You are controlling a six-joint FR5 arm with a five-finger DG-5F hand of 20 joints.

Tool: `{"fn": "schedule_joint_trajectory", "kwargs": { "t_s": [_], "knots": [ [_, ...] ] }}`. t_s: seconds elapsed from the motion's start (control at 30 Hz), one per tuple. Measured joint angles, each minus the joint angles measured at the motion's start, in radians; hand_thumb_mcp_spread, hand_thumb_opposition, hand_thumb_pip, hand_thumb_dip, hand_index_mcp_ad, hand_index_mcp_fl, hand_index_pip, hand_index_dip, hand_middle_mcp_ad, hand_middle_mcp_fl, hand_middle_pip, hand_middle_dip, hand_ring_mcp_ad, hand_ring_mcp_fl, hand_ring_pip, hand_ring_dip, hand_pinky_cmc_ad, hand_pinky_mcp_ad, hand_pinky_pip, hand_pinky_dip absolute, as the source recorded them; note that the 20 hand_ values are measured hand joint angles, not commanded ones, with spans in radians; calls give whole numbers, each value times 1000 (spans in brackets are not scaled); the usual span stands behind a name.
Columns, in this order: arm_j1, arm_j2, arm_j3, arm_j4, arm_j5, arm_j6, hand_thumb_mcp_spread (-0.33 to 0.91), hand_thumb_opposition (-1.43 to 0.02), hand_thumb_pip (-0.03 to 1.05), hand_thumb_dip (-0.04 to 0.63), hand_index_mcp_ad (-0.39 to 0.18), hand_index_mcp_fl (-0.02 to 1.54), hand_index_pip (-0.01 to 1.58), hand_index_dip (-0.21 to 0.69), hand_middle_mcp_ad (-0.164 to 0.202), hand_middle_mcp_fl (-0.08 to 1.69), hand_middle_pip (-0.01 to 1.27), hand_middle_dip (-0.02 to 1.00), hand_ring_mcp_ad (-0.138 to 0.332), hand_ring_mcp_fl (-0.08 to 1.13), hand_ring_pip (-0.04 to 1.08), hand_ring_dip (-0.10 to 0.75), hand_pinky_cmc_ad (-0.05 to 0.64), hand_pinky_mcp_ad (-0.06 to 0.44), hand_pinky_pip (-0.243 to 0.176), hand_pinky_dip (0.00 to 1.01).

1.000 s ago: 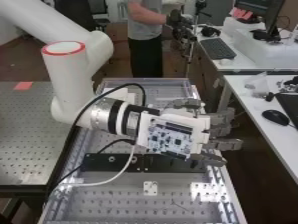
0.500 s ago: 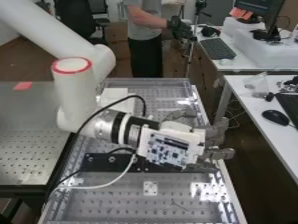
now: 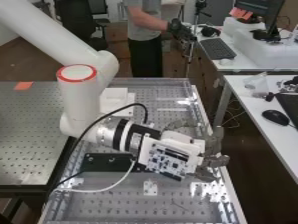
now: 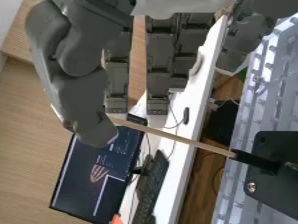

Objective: Grab the chopstick and place it in the clear container

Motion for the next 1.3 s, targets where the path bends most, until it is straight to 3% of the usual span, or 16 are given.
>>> {"fn": "schedule_joint_trajectory", "kwargs": {
  "t_s": [0.27, 0.8, 1.13, 1.3],
  "knots": [
    [-2, -15, 19, -17, 10, -3, 546, -827, 513, 379, -222, 506, 693, 398, 28, 721, 192, 733, -21, 347, 91, 419, 342, 234, -14, 166],
    [-5, -34, 50, -39, -12, 14, 576, -827, 456, 370, -222, 572, 737, 398, 28, 806, 297, 752, -21, 410, 91, 456, 340, 230, -2, 169],
    [-11, -38, 56, -42, -2, 10, 620, -852, 431, 370, -258, 696, 764, 398, 28, 838, 302, 752, -40, 449, 87, 463, 340, 239, -3, 169],
    [-14, -37, 57, -39, -1, 6, 675, -925, 410, 367, -305, 780, 827, 429, 28, 853, 302, 752, -40, 464, 98, 459, 332, 244, 10, 171]
  ]
}}
